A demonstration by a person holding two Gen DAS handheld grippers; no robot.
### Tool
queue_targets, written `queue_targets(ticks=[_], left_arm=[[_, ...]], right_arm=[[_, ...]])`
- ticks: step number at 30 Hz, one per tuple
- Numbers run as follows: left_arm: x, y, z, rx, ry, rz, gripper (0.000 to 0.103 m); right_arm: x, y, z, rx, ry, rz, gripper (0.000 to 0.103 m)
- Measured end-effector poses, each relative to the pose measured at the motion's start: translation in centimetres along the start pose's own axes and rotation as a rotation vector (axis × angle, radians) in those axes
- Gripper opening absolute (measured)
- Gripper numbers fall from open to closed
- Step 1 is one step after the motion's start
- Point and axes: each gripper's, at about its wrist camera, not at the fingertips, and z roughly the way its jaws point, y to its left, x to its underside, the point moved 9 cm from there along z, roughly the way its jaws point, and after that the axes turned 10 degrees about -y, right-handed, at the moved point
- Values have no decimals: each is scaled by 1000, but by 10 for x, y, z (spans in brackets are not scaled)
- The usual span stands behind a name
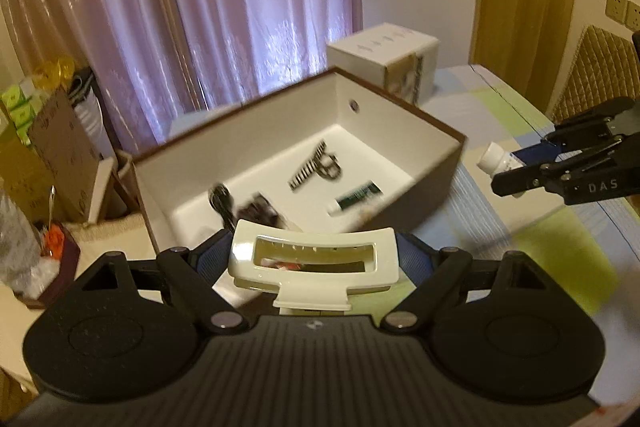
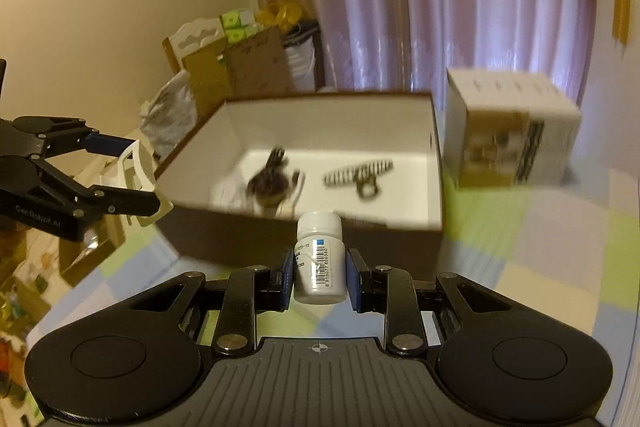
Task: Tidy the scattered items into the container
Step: 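Carry the hair clip with the left tool while the right tool carries the pill bottle into the box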
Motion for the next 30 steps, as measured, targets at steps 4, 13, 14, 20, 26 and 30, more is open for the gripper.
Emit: queue_targets(ticks=[4,13,14,20,26,30], left_arm=[[-23,17,22,12,-24,20,85],[-44,32,92,98,-1,73,85],[-43,33,101,106,9,81,85],[-33,34,150,157,61,124,85],[-22,26,186,195,114,205,85],[-15,22,202,218,140,221,85]], right_arm=[[-24,-4,30,49,-5,-7,24],[-30,-30,104,151,81,-27,24],[-27,-32,109,159,92,-32,24],[-14,-51,141,181,165,-58,24],[-7,-57,159,164,211,-136,24],[-5,-60,167,153,228,-173,24]])
